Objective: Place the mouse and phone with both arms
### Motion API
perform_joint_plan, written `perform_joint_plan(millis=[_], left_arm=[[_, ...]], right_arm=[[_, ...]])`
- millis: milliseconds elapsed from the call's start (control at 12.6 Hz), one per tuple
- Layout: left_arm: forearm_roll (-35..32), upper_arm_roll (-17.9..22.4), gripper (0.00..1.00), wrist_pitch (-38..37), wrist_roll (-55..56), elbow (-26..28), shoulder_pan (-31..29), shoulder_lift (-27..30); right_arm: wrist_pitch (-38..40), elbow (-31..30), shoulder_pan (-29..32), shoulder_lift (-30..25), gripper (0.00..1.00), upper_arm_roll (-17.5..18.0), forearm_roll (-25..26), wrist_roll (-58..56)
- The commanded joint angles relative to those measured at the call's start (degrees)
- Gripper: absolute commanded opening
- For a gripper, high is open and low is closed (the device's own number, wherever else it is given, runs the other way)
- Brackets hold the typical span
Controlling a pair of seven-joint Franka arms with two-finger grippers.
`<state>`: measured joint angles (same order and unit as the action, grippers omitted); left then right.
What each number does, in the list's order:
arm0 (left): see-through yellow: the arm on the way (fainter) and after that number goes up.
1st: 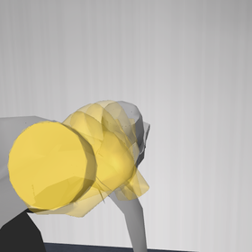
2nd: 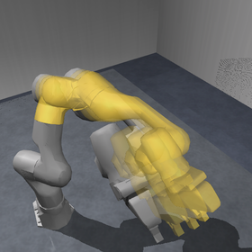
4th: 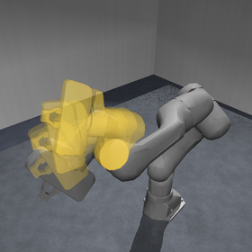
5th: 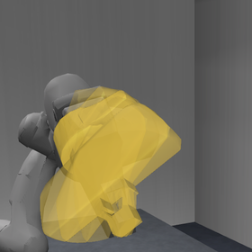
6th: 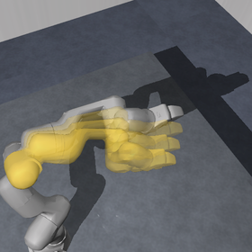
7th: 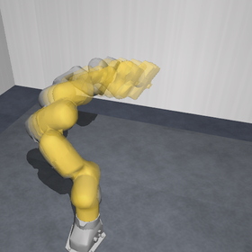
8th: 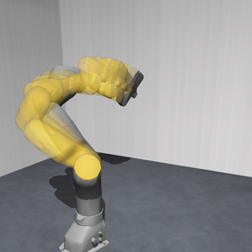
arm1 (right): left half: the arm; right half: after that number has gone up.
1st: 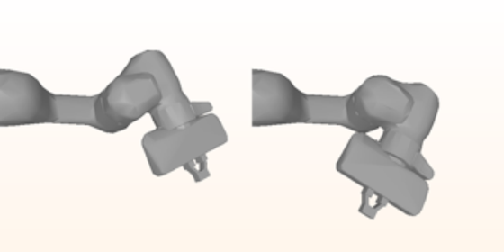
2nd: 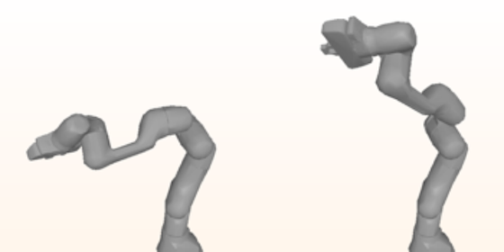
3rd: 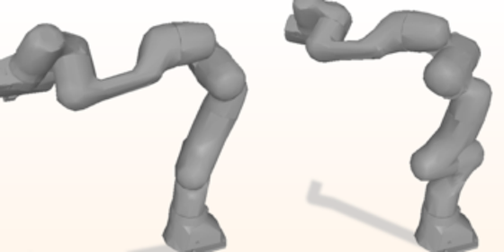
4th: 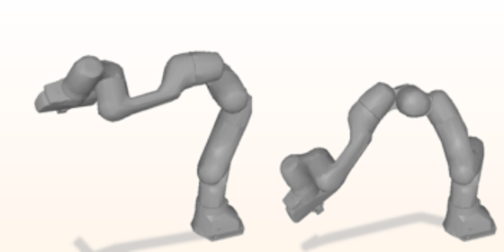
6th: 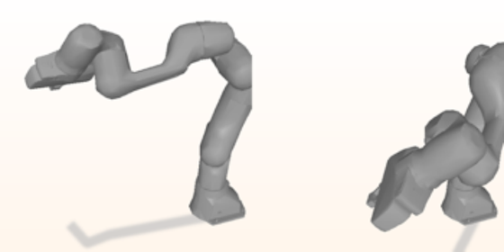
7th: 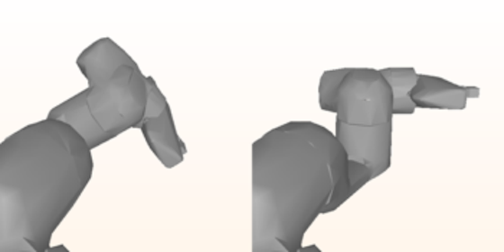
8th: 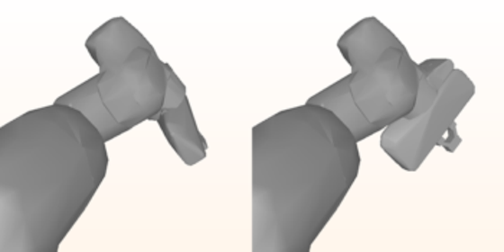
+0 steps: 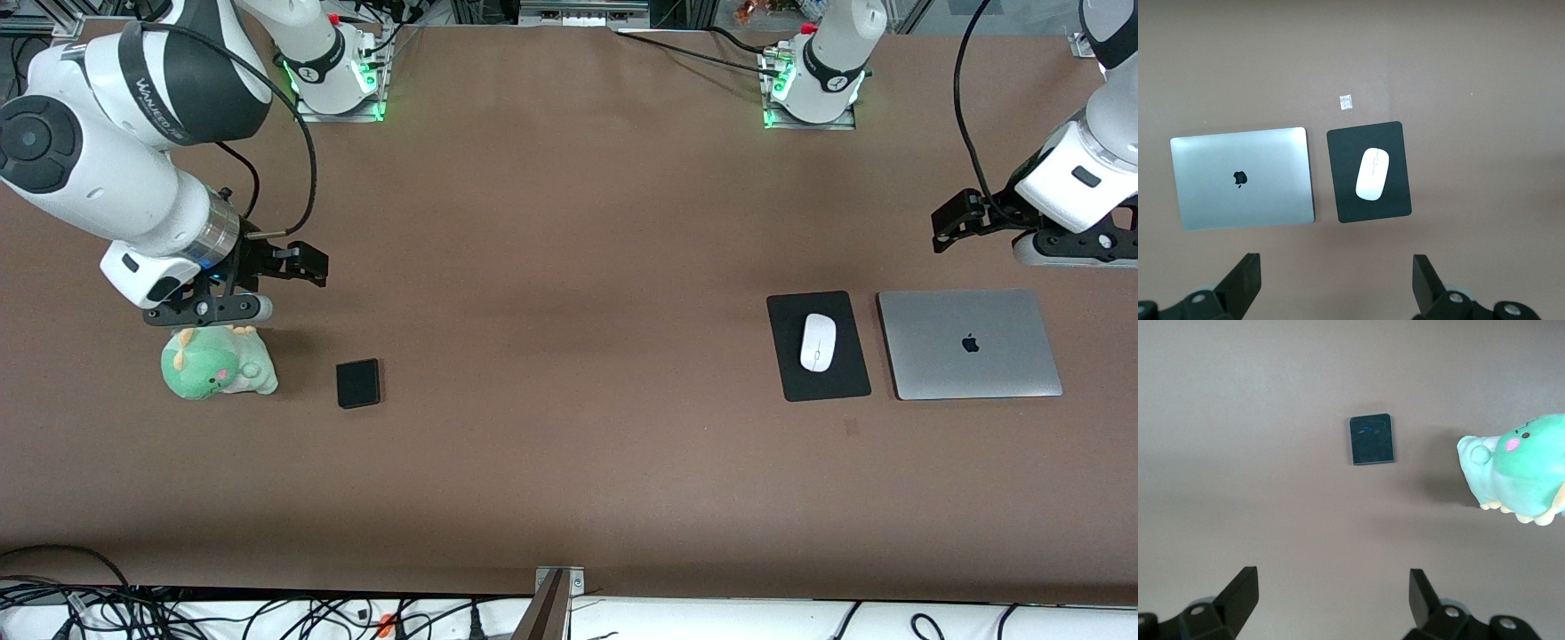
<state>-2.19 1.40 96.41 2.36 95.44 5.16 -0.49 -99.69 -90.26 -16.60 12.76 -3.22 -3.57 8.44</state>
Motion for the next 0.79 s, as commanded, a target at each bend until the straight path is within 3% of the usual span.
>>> perform_joint_plan(millis=[0, 712], left_arm=[[0.4, 0.1, 1.00, -0.4, -0.3, 0.0, 0.0, 0.4], [0.4, 0.1, 1.00, -0.4, -2.2, 0.0, -0.1, 0.4]], right_arm=[[1.2, 0.2, 0.3, -0.8, 1.00, 0.1, 0.3, 0.1], [1.9, 0.3, 0.3, -1.2, 1.00, -0.7, 0.3, -2.0]])
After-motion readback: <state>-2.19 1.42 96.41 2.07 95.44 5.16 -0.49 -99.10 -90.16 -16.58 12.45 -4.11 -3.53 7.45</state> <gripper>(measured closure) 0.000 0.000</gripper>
